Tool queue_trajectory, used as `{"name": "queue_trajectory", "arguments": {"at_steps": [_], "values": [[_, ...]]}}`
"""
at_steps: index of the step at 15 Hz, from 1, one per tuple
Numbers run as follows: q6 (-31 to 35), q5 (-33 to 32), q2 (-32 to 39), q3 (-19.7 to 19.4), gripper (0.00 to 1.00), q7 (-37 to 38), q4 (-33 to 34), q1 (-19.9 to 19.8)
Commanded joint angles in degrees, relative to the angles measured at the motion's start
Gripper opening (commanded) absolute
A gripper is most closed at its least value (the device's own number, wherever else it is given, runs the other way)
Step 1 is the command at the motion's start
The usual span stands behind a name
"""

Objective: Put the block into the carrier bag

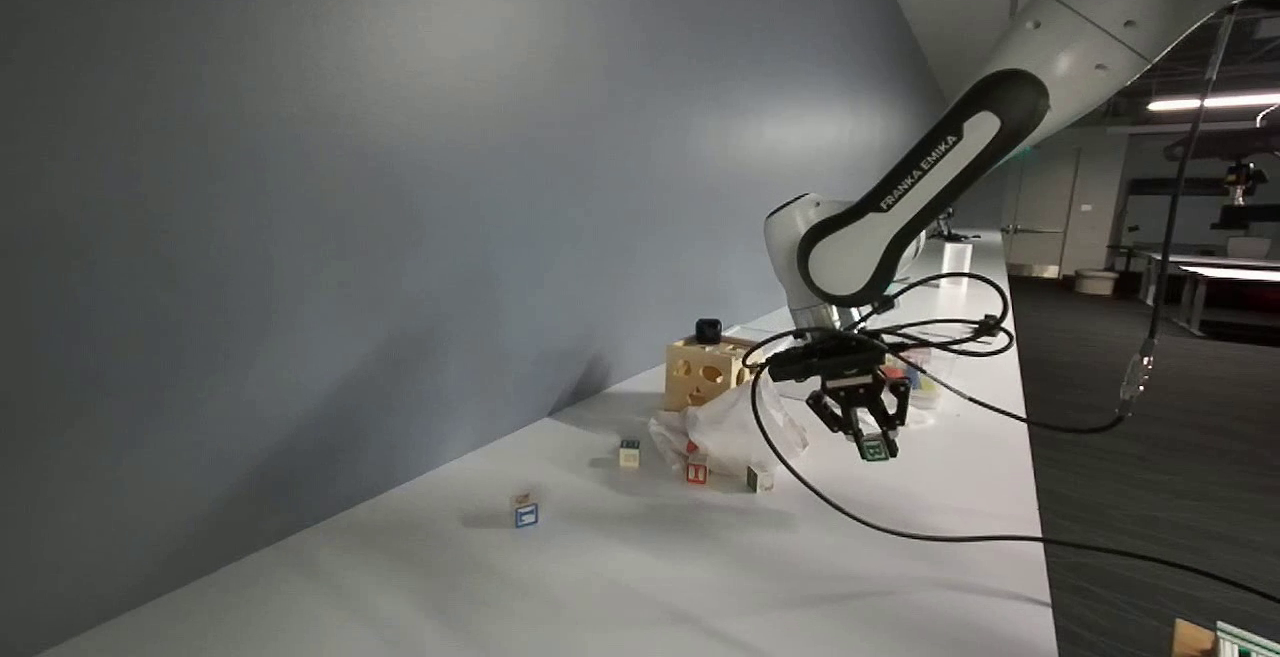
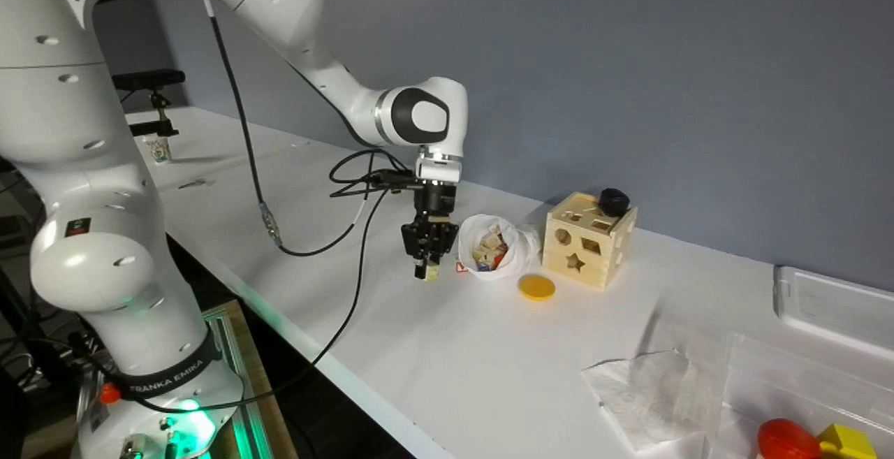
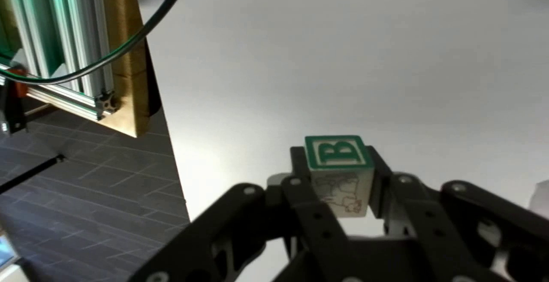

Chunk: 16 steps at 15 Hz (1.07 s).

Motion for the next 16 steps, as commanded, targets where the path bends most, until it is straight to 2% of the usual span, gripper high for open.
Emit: {"name": "queue_trajectory", "arguments": {"at_steps": [1,3,7,10,14,15,16], "values": [[-6.44,-3.23,2.94,-0.93,0.09,5.04,4.57,-0.15],[-6.75,-5.04,3.26,-1.41,0.09,7.97,5.65,0.13],[-2.24,-13.71,3.31,-1.16,0.09,16.66,7.24,1.27],[5.3,-19.15,2.8,-0.84,0.09,22.13,7.05,1.86],[19.13,-24.14,3.22,-0.84,0.09,27.96,6.34,1.98],[22.88,-24.75,3.02,-0.97,0.59,28.91,5.94,1.84],[26.95,-25.31,2.92,-1.13,0.61,28.95,5.42,1.61]]}}
